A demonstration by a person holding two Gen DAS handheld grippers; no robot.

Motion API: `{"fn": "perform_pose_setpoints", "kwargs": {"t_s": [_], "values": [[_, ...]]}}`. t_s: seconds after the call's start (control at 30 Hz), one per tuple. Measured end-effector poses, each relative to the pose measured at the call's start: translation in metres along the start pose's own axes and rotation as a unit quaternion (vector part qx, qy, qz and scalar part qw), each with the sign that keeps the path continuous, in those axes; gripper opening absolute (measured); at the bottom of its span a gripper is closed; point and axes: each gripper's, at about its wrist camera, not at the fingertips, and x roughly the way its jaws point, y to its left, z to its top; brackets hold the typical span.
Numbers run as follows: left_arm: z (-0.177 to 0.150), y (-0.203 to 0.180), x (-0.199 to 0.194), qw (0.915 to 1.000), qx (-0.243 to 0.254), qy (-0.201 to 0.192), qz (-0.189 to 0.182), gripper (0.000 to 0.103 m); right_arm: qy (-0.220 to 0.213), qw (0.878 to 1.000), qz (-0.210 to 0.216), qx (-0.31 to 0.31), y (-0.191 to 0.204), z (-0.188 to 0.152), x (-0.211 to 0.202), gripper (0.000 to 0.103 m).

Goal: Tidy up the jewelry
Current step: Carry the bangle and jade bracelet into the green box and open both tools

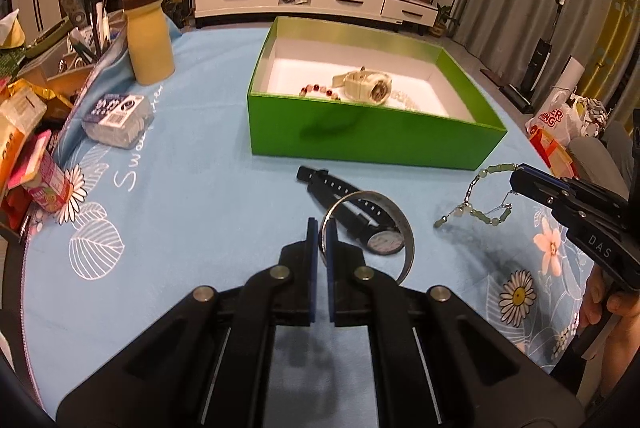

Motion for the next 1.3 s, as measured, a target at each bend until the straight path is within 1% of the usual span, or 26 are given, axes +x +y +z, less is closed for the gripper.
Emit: {"fn": "perform_pose_setpoints", "kwargs": {"t_s": [0.77,1.3], "values": [[0.043,-0.017,-0.021,0.999,0.017,-0.04,-0.001,0.004,-0.05,0.999,-0.001,-0.013,0.0,0.031,-0.025,0.007],[0.083,-0.032,-0.022,0.9974,0.024,-0.068,-0.007,0.004,-0.092,0.996,-0.008,-0.014,-0.006,0.063,-0.037,0.007]]}}
